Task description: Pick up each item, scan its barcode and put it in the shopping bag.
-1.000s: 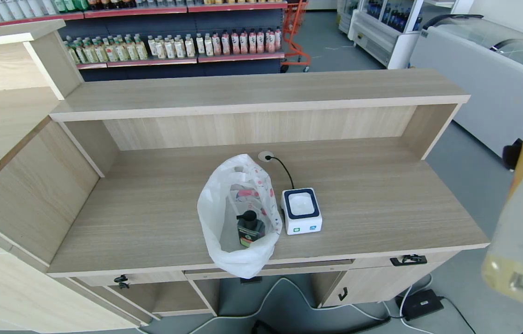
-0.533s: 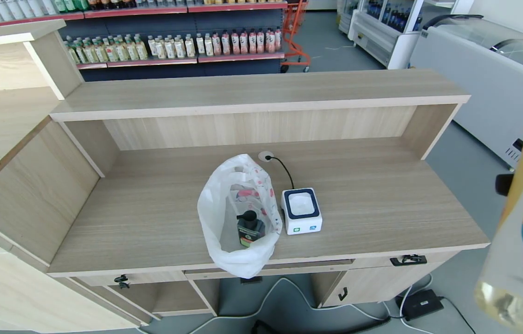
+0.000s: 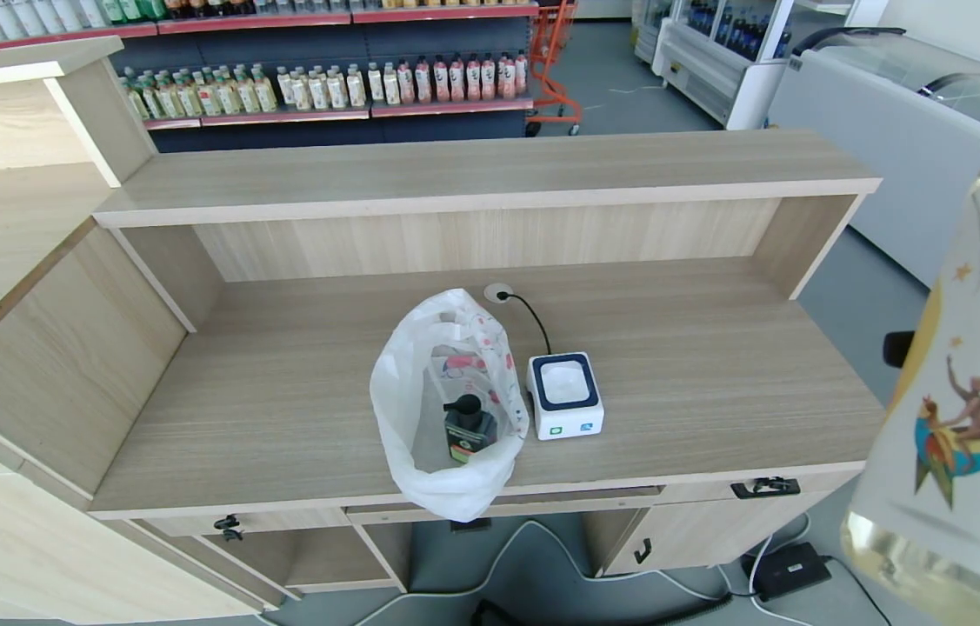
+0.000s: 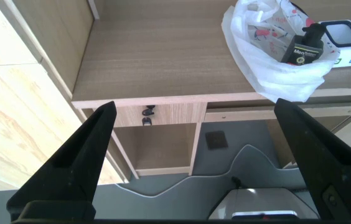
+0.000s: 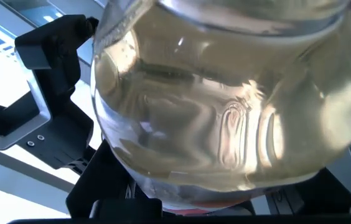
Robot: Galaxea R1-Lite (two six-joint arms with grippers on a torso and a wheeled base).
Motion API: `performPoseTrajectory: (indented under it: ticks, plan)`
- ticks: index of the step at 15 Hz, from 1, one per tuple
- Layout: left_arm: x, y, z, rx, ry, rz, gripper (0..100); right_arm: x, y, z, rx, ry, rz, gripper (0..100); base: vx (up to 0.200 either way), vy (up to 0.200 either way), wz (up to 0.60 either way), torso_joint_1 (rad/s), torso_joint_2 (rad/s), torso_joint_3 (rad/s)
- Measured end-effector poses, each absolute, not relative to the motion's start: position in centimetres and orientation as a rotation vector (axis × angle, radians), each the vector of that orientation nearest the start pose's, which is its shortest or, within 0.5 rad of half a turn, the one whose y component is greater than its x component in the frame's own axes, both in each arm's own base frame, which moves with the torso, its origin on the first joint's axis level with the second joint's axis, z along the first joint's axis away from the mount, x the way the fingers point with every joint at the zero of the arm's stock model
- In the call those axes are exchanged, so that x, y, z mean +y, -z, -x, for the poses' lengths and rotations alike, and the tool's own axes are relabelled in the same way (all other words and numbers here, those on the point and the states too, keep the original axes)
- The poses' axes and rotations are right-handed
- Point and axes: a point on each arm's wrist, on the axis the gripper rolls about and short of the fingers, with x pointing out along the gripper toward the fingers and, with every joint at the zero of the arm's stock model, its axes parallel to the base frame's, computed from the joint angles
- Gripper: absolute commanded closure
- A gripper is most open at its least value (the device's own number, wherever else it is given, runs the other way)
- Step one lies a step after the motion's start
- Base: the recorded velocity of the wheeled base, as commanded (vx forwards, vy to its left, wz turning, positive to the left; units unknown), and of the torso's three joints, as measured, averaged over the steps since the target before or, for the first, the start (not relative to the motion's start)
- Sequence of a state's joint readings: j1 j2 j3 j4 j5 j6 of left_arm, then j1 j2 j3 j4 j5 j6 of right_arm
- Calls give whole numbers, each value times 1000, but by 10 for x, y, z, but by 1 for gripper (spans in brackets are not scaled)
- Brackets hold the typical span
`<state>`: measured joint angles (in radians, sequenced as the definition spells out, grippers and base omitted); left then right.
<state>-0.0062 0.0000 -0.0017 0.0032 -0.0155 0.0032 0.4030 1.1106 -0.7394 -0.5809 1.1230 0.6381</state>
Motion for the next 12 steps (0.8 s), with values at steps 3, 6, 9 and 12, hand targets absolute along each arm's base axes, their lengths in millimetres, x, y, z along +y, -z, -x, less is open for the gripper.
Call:
performPoseTrajectory:
  ticks: [3,6,9,12]
  plan:
    - [0,-76,23,1,22,-3,0,76,-294,-127,274,-1522,-424,100,0,0,0,0,0,0]
    - [0,-76,23,2,22,-3,0,75,-291,-129,199,-1516,-343,100,0,0,0,0,0,0]
    - [0,-76,23,1,22,-3,0,74,-279,-146,-46,-1467,-41,100,0,0,0,0,0,0]
    - [0,-76,23,1,22,-3,0,59,-249,-197,-256,-1280,363,100,0,0,0,0,0,0]
